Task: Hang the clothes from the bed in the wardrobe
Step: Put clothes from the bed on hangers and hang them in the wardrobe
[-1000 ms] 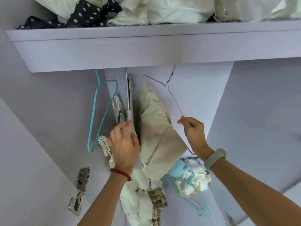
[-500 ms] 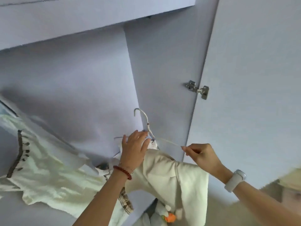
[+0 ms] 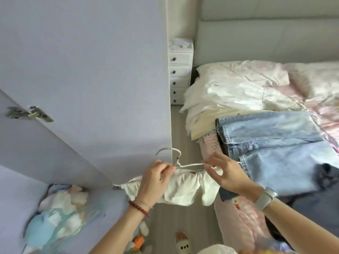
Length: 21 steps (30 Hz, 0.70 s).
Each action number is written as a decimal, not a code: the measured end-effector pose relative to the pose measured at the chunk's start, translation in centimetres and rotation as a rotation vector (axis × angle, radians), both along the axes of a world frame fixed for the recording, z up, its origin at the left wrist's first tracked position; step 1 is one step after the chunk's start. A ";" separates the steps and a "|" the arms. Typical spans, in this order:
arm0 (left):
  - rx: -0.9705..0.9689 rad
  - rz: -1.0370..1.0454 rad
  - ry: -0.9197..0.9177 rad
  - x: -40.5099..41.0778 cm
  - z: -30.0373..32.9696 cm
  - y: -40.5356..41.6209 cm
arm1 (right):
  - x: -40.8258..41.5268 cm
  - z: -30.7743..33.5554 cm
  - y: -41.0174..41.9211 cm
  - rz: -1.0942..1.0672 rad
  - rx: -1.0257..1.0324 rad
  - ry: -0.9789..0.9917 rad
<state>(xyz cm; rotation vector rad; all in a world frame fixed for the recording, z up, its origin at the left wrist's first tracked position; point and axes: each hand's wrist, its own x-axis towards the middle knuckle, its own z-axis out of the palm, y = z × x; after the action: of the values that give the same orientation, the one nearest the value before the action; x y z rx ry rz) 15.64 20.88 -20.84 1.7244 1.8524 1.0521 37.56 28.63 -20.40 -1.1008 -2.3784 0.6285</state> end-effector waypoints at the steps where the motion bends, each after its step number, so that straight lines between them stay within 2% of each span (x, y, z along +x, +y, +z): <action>1: 0.006 -0.057 -0.005 1.4 0.4 1.0 | 1.0 0.4 -0.3 -0.024 0.020 -0.001; 6: 0.056 -0.354 -0.038 6.5 3.0 4.7 | 4.7 2.4 -2.2 -0.185 0.180 0.020; 12: 0.096 -0.552 -0.112 10.0 6.4 8.5 | 6.4 4.9 -3.7 -0.493 0.402 0.069; 15: 0.218 -0.553 -0.111 11.7 8.7 10.3 | 6.5 6.5 -2.9 -0.655 0.485 0.159; 18: 0.425 -0.445 -0.030 13.7 10.8 12.3 | 6.9 8.4 -1.4 -0.778 0.538 0.237; 21: 0.489 -0.347 0.028 15.8 12.0 14.2 | 8.7 10.1 0.1 -0.912 0.524 0.320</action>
<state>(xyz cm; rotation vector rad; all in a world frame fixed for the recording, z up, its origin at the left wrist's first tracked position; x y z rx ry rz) 31.43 35.12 -8.81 2.2369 1.3020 1.4109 46.25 28.72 -10.29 -1.4954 -1.4024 -0.1339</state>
